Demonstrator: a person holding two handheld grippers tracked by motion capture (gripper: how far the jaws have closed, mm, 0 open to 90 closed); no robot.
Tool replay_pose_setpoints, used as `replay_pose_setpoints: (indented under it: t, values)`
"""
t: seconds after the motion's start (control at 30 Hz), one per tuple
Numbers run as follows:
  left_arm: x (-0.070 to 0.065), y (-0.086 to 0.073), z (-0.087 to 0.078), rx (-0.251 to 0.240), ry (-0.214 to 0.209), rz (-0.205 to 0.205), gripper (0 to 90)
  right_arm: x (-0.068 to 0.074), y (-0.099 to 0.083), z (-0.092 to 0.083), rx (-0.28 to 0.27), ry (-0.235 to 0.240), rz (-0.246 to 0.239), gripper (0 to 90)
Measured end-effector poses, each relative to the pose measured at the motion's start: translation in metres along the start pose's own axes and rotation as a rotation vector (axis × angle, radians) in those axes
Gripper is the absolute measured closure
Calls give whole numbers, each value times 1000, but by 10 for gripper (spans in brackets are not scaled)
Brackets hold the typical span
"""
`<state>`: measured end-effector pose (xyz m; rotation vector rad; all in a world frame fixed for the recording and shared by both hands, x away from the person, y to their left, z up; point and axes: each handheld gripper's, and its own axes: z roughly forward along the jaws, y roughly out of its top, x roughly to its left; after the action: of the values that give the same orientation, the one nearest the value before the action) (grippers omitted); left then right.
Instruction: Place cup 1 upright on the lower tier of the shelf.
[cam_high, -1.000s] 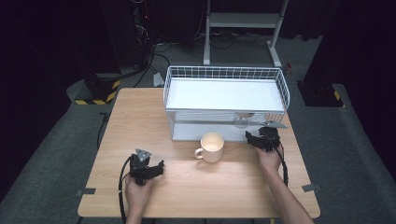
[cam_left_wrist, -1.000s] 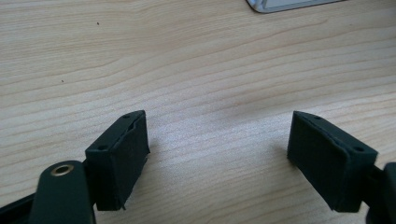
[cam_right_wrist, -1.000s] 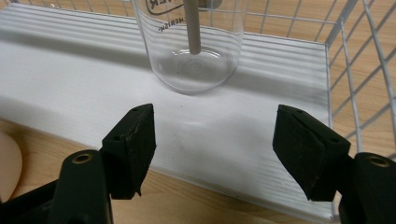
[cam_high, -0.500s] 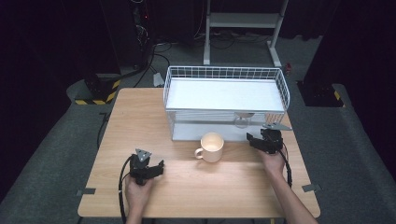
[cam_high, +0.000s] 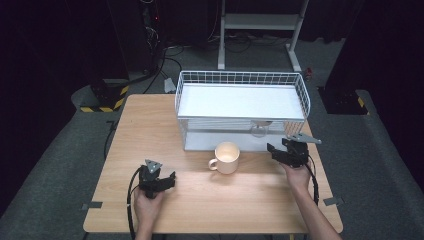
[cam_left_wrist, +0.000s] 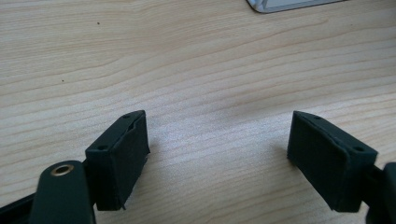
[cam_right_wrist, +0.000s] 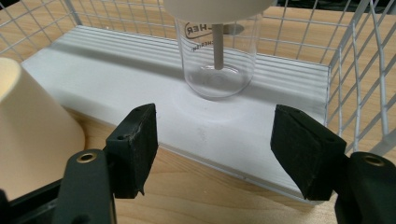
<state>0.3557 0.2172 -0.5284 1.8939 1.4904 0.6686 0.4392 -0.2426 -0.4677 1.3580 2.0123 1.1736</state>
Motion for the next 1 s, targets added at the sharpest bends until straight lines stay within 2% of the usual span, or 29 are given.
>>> replay_pose_setpoints:
  t: [0.07, 0.27, 0.4, 1.0]
  values:
    - [0, 0, 0, 0, 0, 0, 208, 0, 1, -2, -5, 1, -13, 321]
    - [0, 0, 0, 0, 0, 0, 208, 0, 0, -10, -19, 14, -6, 322]
    - [0, 0, 0, -1, 0, 0, 208, 0, -3, -16, -27, 29, -24, 323]
    - [0, 0, 0, -1, 1, 1, 210, -5, -9, -34, -61, 57, -7, 329]
